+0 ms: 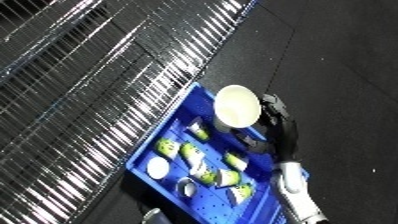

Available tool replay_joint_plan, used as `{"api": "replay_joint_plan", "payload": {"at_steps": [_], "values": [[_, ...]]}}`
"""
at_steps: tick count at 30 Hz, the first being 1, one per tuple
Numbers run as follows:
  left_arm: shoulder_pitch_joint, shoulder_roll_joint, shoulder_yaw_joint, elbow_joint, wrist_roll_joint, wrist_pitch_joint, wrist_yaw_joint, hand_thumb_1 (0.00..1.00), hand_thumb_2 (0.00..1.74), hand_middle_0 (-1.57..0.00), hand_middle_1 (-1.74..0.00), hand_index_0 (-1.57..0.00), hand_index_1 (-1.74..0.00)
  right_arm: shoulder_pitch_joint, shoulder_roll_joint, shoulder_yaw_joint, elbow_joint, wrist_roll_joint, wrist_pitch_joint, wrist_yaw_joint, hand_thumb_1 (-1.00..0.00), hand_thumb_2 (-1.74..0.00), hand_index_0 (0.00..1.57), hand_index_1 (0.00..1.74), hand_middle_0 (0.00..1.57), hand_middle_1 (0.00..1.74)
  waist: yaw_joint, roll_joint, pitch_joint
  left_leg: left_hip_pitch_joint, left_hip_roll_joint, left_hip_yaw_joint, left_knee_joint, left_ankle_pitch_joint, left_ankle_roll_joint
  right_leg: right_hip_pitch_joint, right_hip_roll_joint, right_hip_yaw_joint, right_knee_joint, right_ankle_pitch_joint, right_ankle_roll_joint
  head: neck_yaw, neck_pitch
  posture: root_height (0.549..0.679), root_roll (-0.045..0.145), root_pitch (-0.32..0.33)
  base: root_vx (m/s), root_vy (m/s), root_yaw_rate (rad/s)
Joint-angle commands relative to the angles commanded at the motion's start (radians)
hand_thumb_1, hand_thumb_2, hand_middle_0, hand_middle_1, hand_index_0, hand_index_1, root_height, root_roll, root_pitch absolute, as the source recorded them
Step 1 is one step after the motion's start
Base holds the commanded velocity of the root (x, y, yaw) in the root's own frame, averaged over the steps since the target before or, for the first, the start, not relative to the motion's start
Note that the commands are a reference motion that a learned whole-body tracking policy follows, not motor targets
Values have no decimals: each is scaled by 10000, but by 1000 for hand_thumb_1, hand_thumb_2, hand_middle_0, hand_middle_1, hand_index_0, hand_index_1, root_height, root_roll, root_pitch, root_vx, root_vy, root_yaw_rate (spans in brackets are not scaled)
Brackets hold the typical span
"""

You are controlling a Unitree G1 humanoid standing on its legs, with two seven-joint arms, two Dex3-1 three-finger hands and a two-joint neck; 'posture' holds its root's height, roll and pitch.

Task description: Pick up the object and place it into the box

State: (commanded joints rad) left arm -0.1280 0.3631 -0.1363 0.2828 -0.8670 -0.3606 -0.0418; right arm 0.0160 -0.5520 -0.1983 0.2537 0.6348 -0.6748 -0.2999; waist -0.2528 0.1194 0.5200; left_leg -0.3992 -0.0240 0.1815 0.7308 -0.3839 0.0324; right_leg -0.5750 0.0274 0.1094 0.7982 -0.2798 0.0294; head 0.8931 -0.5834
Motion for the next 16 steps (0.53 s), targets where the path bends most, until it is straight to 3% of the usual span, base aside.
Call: {"api": "replay_joint_plan", "payload": {"at_steps": [3,11,16], "values": [[-18,-13,-26,24,-9,-12,-1,1000,1740,-1570,-1740,-1570,-1740,-2,42,50,50,25,-42,7,0,0,0,0,0,0,9,7,0,-37,-9,-14,-3,17,-3,-53,1,-7,42,-6,-7,-6,-1,633,99,79,-15,-9,23],[-19,-33,-32,49,-24,-19,-8,1000,1740,-1570,-1740,-1570,-1740,12,89,84,37,2,-74,32,0,0,0,0,0,0,13,12,0,-45,-18,-26,6,26,-7,-61,4,-10,66,-18,-17,-177,-22,633,99,78,0,-2,5],[-67,-121,-98,48,5,37,46,1000,1740,-1570,-1740,-1570,-1740,-43,336,408,-621,-165,169,631,0,0,0,0,0,0,131,-81,0,-36,-27,-158,-3,145,-53,19,-8,-90,82,-40,-57,-800,42,632,101,69,-2,-41,97]]}}
